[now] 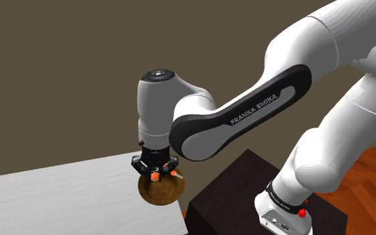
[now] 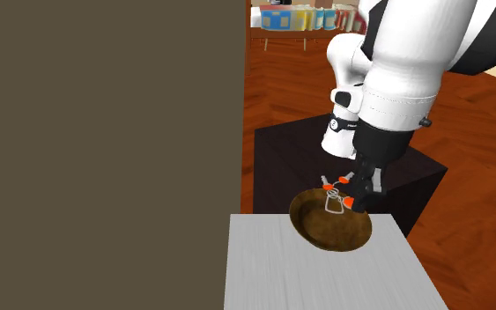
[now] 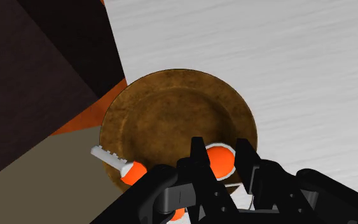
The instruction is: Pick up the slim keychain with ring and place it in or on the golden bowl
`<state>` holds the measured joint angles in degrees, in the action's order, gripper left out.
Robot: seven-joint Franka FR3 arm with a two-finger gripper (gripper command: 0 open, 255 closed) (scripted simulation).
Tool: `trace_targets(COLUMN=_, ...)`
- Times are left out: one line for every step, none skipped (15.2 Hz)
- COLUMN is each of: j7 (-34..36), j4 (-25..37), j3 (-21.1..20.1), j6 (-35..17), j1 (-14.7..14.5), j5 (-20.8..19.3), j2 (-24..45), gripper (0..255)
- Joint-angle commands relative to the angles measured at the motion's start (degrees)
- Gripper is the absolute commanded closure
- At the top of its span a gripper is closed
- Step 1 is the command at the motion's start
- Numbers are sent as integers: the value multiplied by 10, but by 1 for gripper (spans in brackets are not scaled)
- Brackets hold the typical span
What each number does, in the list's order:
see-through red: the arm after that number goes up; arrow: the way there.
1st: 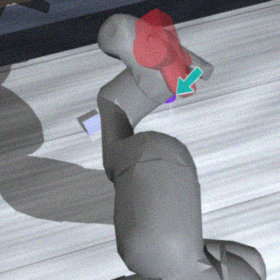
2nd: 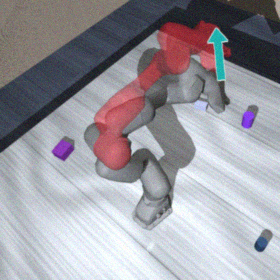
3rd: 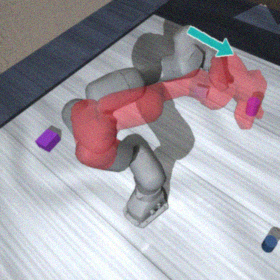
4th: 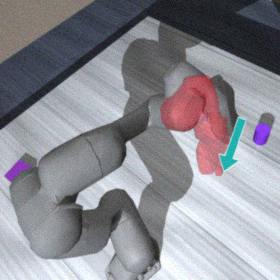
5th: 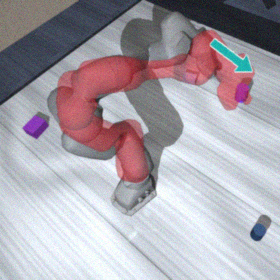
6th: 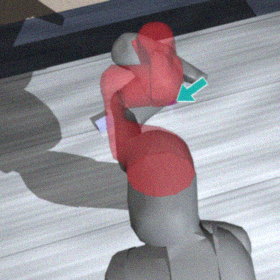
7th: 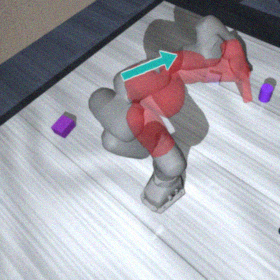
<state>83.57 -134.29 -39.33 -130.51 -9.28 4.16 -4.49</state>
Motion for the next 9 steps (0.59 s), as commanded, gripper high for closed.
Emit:
trace_targets(j7=4, j4=-10, j3=-1, j6=-15, j1=0, j5=-4, j2=6, gripper=255)
trace_targets(j7=8, j4=-13, j3=-2, j6=-24, j1=0, j5=-9, j2=12, gripper=255)
trace_targets(j7=12, j4=-16, j3=-3, j6=-32, j1=1, j5=-14, j2=19, gripper=255)
trace_targets(j7=16, j4=-19, j3=-4, j6=-40, j1=1, j5=-20, j2=26, gripper=255)
trace_targets(j7=20, j4=-22, j3=-4, j6=-48, j1=1, j5=-26, j2=33, gripper=255)
trace_targets(j7=25, j4=-24, j3=-5, j6=-56, j1=2, j5=-32, j2=40, gripper=255)
trace_targets(j7=30, j4=-27, j3=-5, j6=-64, j1=2, j5=-39, j2=47, gripper=255)
trace_targets(j7=35, j4=-29, j3=-5, j6=-72, j1=2, j5=-46, j2=54, gripper=255)
trace_targets(j7=40, j4=-31, j3=-5, j6=-80, j1=2, j5=-53, j2=62, gripper=255)
